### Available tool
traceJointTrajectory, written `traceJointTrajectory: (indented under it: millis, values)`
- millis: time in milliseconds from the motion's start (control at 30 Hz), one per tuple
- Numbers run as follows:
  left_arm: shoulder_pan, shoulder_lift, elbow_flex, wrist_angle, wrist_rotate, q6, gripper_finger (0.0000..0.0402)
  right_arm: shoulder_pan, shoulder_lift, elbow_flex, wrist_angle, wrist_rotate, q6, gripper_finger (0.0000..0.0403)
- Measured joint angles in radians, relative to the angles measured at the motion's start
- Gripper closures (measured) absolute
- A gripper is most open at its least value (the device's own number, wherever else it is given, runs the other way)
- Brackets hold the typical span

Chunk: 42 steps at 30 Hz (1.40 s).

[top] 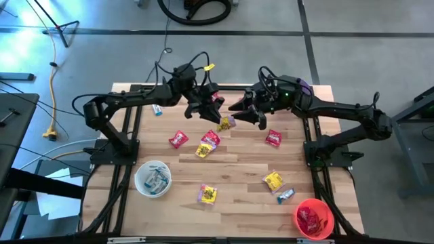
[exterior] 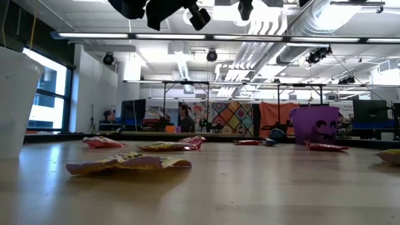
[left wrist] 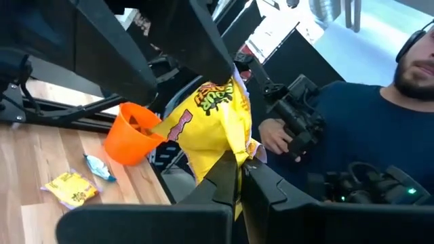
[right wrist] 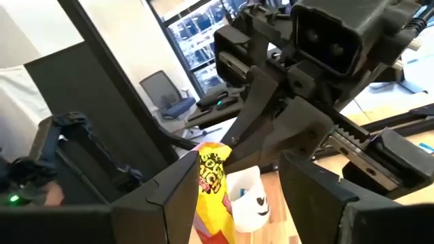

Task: Sort candy
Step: Put the yellow candy into the purple bin

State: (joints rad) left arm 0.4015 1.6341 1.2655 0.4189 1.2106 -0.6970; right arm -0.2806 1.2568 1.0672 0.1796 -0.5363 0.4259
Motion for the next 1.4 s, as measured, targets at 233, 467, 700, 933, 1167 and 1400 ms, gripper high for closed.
traceJointTrajectory:
  millis: [233, 467, 700, 933, 1167, 1400]
  values:
    - [0.000, 0.001, 0.000, 0.000, 0.003, 0.000, 0.0401, -0.026, -0.019, 0.000, -0.002, -0.025, 0.082, 0.0204]
    - [0.000, 0.001, 0.000, -0.001, 0.005, 0.000, 0.0401, -0.026, -0.034, 0.000, -0.009, -0.070, 0.152, 0.0164]
    - [0.000, 0.001, 0.000, -0.001, 0.004, -0.003, 0.0401, 0.019, -0.024, 0.000, -0.028, -0.042, 0.083, 0.0139]
    - [0.000, 0.000, 0.000, 0.000, -0.025, -0.007, 0.0401, 0.035, 0.012, 0.000, 0.021, -0.014, 0.066, 0.0198]
    - [0.000, 0.000, 0.000, 0.001, -0.070, -0.016, 0.0401, 0.032, 0.022, 0.000, 0.027, -0.010, 0.043, 0.0323]
    - [0.006, -0.001, 0.000, 0.001, -0.093, -0.026, 0.0361, 0.011, 0.018, 0.000, 0.028, -0.007, 0.037, 0.0386]
